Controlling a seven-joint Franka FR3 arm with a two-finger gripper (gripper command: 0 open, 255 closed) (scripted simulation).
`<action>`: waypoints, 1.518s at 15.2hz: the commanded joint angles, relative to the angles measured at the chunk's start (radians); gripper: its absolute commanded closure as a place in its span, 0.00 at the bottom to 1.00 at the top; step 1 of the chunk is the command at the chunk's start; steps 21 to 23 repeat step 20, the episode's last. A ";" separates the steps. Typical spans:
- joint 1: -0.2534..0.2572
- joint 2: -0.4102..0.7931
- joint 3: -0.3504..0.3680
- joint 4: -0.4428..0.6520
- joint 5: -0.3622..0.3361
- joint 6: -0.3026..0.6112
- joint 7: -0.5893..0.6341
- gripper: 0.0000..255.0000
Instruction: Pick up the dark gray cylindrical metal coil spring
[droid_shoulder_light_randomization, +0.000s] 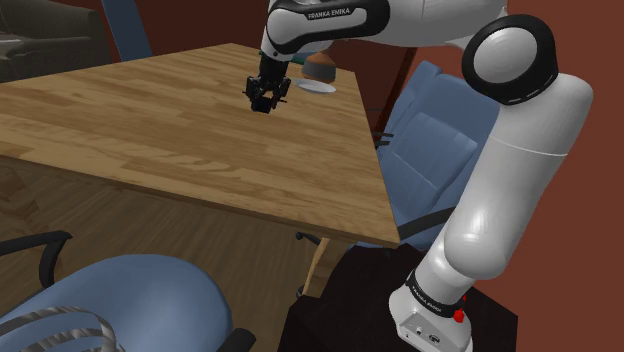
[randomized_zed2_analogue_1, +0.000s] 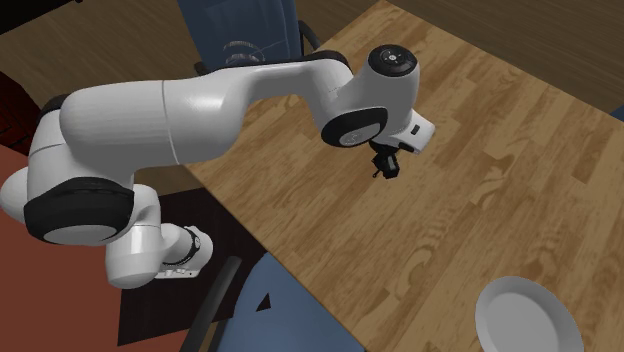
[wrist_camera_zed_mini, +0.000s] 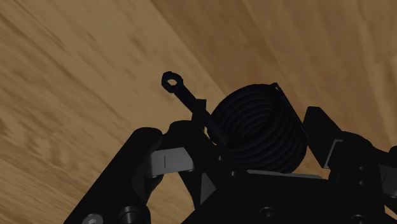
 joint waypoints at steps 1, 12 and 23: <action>0.000 0.000 0.000 0.000 0.000 0.000 0.000 1.00; 0.001 -0.003 0.001 0.118 0.003 -0.121 -0.006 1.00; 0.001 0.007 0.001 0.214 0.004 -0.207 -0.010 1.00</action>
